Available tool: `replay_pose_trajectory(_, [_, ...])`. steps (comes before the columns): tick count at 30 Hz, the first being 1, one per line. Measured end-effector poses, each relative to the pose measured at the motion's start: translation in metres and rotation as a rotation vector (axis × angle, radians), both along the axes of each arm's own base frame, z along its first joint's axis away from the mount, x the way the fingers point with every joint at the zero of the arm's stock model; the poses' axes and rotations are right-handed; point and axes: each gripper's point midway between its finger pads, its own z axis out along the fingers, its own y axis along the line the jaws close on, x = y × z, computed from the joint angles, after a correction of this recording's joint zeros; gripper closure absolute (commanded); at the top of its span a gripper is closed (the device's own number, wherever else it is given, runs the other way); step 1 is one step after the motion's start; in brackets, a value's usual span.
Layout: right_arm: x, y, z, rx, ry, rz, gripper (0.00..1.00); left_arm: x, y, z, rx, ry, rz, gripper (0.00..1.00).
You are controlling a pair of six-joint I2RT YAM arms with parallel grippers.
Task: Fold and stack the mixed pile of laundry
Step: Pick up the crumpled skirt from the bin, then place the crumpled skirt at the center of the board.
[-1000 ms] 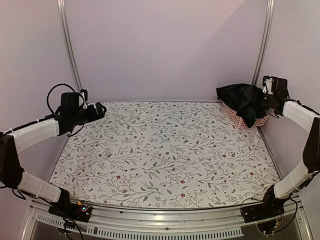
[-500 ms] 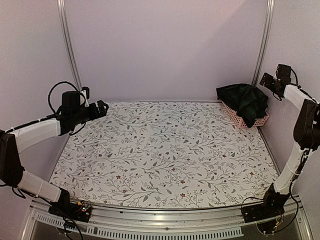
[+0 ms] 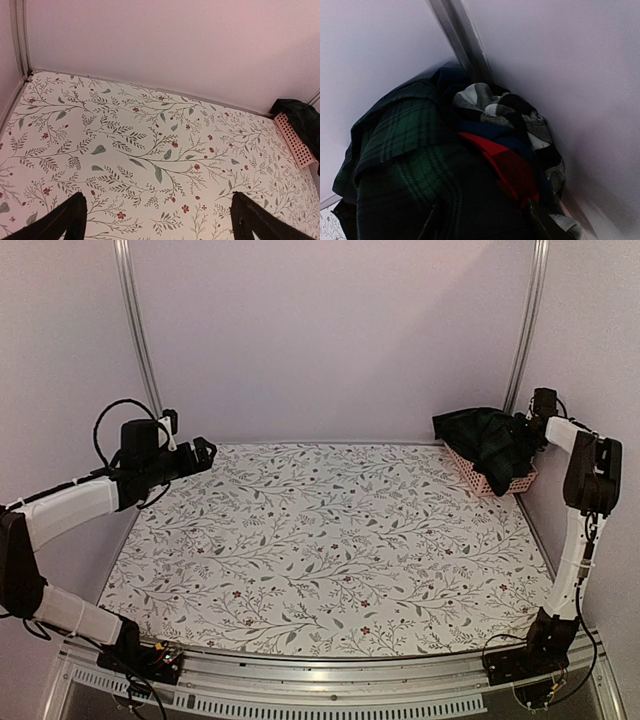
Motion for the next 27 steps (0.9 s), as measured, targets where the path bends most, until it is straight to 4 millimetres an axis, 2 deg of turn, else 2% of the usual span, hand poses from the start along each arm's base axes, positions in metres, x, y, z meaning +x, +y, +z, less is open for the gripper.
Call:
replay_pose_trajectory(2, [0.002, 0.009, -0.001, 0.028, -0.004, 0.029, 0.96, 0.000, 0.000, 0.001, 0.000, -0.001, -0.001, 0.00])
replay_pose_trajectory(3, [0.004, 0.013, 0.000, 0.039, -0.010, 0.047, 1.00, 0.000, -0.001, 0.001, 0.000, -0.001, -0.001, 0.00])
replay_pose_trajectory(8, [0.007, 0.031, 0.010, 0.072, -0.034, 0.103, 1.00, 0.000, -0.001, 0.001, -0.001, -0.002, -0.002, 0.00])
replay_pose_trajectory(10, [0.007, 0.042, 0.021, 0.071, -0.050, 0.128, 1.00, 0.000, -0.001, 0.001, -0.001, -0.002, -0.002, 0.00])
replay_pose_trajectory(13, [0.006, 0.068, 0.048, 0.061, -0.092, 0.189, 1.00, 0.000, -0.001, 0.001, -0.001, -0.002, -0.002, 0.00])
replay_pose_trajectory(19, [0.010, 0.155, 0.106, 0.004, -0.180, 0.396, 1.00, 0.000, -0.001, 0.001, -0.001, -0.002, -0.002, 0.00])
replay_pose_trajectory(23, [0.003, 0.208, 0.130, -0.048, -0.217, 0.521, 1.00, 0.000, -0.001, 0.001, -0.002, -0.003, -0.001, 0.00])
replay_pose_trajectory(25, [0.000, 0.225, 0.136, -0.069, -0.221, 0.558, 1.00, 0.000, -0.001, 0.004, -0.002, -0.005, -0.001, 0.00])
replay_pose_trajectory(27, [-0.002, 0.234, 0.143, -0.098, -0.224, 0.565, 1.00, 0.002, -0.001, 0.008, -0.004, -0.011, -0.001, 0.00])
